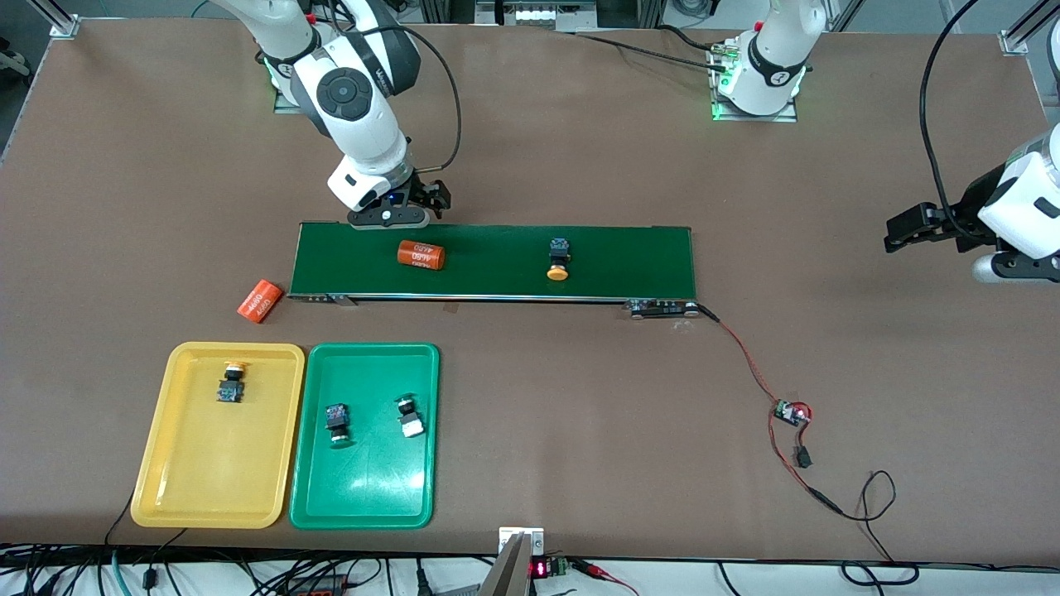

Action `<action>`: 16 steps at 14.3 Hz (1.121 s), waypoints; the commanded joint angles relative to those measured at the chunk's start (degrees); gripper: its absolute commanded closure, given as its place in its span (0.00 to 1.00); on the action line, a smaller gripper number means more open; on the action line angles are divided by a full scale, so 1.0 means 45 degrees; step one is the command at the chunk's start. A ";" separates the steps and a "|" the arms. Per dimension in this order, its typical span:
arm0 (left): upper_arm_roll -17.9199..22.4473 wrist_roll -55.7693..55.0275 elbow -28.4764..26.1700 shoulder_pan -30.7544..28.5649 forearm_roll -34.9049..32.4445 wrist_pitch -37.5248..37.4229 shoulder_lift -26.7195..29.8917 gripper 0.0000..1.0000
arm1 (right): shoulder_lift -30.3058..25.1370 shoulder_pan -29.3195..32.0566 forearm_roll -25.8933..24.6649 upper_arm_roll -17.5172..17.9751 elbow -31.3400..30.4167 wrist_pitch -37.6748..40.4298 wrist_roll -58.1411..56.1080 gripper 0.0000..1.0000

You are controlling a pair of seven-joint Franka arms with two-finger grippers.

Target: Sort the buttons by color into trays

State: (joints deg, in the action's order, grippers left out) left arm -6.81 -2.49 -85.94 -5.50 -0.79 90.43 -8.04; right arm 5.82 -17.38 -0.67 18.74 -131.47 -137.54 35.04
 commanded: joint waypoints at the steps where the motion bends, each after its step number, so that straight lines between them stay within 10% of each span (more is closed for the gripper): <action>1: 0.0105 0.0202 -0.0240 -0.0106 0.0273 0.0042 0.0224 0.00 | 0.0230 -0.0122 -0.0260 -0.0062 0.0269 -0.0138 0.0378 0.00; 16: -0.0323 0.0318 -0.0454 -0.0965 0.0509 -0.0408 0.1024 0.00 | 0.0562 0.0093 -0.0260 -0.0101 0.0797 -0.0549 0.1042 0.00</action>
State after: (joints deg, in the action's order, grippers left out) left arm -7.75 -2.45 -86.67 -9.24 1.41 88.81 -4.89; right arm 7.54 -17.31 -0.71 18.12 -129.14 -140.07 38.46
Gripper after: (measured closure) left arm 0.000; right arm 0.000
